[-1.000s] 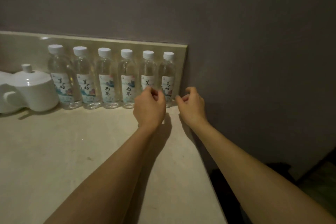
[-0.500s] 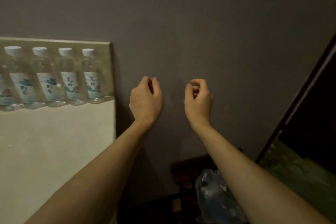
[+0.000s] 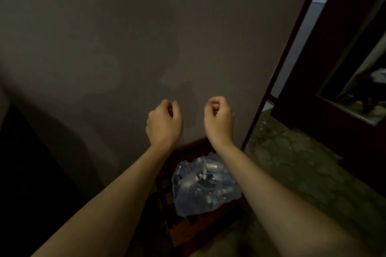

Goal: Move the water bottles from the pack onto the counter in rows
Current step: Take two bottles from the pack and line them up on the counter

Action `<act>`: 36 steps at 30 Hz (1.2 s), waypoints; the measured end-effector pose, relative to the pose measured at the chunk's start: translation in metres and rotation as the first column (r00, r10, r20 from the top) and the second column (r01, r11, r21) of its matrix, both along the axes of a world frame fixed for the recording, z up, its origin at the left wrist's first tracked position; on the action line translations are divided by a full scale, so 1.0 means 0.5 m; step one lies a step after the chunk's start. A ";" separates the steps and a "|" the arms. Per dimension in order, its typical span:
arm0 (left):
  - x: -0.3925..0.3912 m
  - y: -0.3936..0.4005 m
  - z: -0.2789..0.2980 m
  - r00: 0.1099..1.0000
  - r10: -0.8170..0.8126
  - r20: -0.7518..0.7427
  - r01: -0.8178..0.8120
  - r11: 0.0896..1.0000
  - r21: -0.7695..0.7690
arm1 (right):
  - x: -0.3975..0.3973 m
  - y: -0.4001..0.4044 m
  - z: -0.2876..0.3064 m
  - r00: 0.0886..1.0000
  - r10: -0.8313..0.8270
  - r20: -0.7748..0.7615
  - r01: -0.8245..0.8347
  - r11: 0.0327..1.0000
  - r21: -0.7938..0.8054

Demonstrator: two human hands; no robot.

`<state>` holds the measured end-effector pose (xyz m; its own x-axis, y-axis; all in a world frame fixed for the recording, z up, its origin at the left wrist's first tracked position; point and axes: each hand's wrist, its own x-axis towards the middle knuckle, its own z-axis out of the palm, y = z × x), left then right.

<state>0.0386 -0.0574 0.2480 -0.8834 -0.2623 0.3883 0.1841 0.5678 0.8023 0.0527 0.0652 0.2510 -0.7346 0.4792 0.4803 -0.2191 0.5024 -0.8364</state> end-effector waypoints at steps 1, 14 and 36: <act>-0.007 0.021 -0.021 1.000 -0.014 0.024 0.014 1.000 -0.009 | -0.006 0.023 -0.020 0.999 -0.014 0.039 0.014 1.000 0.003; -0.189 0.187 -0.328 0.880 -0.103 0.463 0.117 0.993 -0.002 | -0.171 0.239 -0.290 0.858 -0.021 0.512 -0.004 0.999 0.047; -0.193 0.316 -0.710 0.083 -0.246 0.966 0.701 0.703 0.119 | -0.267 0.311 -0.665 0.198 0.354 0.914 -0.371 0.890 -0.265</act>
